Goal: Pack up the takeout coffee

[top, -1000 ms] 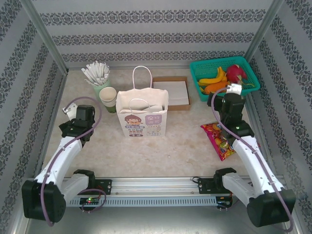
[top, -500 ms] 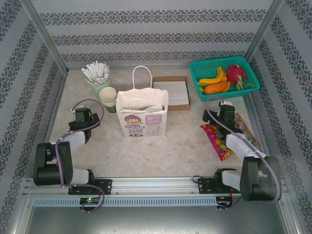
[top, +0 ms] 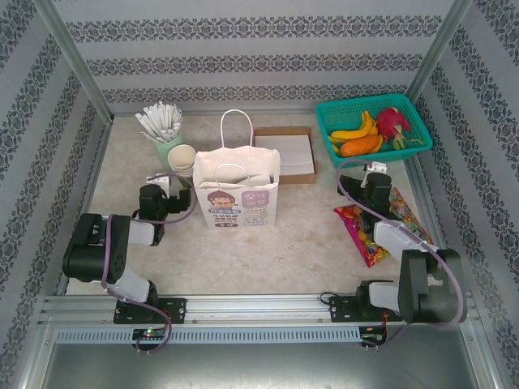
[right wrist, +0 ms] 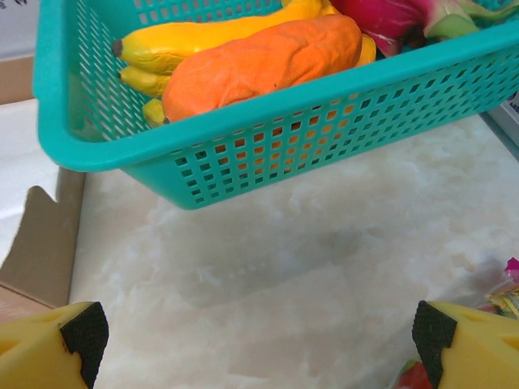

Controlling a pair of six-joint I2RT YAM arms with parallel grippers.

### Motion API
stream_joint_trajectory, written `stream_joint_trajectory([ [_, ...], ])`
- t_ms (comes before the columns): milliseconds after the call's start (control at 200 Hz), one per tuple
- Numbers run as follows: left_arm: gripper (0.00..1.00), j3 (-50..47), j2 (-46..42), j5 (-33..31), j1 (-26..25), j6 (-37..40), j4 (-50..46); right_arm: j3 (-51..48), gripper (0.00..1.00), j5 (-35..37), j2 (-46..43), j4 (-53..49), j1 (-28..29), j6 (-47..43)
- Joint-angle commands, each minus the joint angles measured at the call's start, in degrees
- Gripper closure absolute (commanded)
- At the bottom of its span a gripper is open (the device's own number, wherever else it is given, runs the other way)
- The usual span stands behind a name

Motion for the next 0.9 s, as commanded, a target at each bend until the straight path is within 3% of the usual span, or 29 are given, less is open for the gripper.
stream_joint_trajectory([
  [0,0.0,0.8,0.0,-7.0,-0.6,0.5,6.6,-0.6,0.02,2.5,2.9,8.1,-0.1,-1.3],
  [80,0.0,0.7,-0.3,-11.1,-1.3,-0.4,6.5,-1.3,0.02,4.7,5.0,14.1,0.1,-2.0],
  [335,0.0,0.7,-0.2,-11.3,-1.4,-0.3,6.9,-8.1,0.02,10.8,8.8,30.7,7.2,-9.0],
  [520,0.0,0.7,-0.2,-11.4,-1.4,-0.4,6.7,-7.1,0.02,7.8,11.1,29.3,5.9,-8.3],
  [575,0.0,0.7,-0.2,-11.3,-1.4,-0.4,6.8,-7.1,0.02,7.9,15.5,37.3,5.6,-8.2],
  [640,0.0,0.6,-0.2,-11.2,-1.4,-0.4,6.9,-4.9,0.02,8.7,12.0,27.8,5.0,-6.5],
  [704,0.0,0.6,-0.2,-11.1,-1.4,-0.3,6.8,-6.1,0.02,8.9,14.2,33.9,4.5,-6.2],
  [774,0.0,0.7,-0.2,-11.0,-1.4,-0.2,6.7,-5.0,0.02,8.8,12.5,29.0,4.4,-6.0],
  [894,0.0,0.7,-0.2,-11.0,-1.4,-0.2,6.7,-5.2,0.02,8.7,12.9,29.8,4.4,-6.0],
])
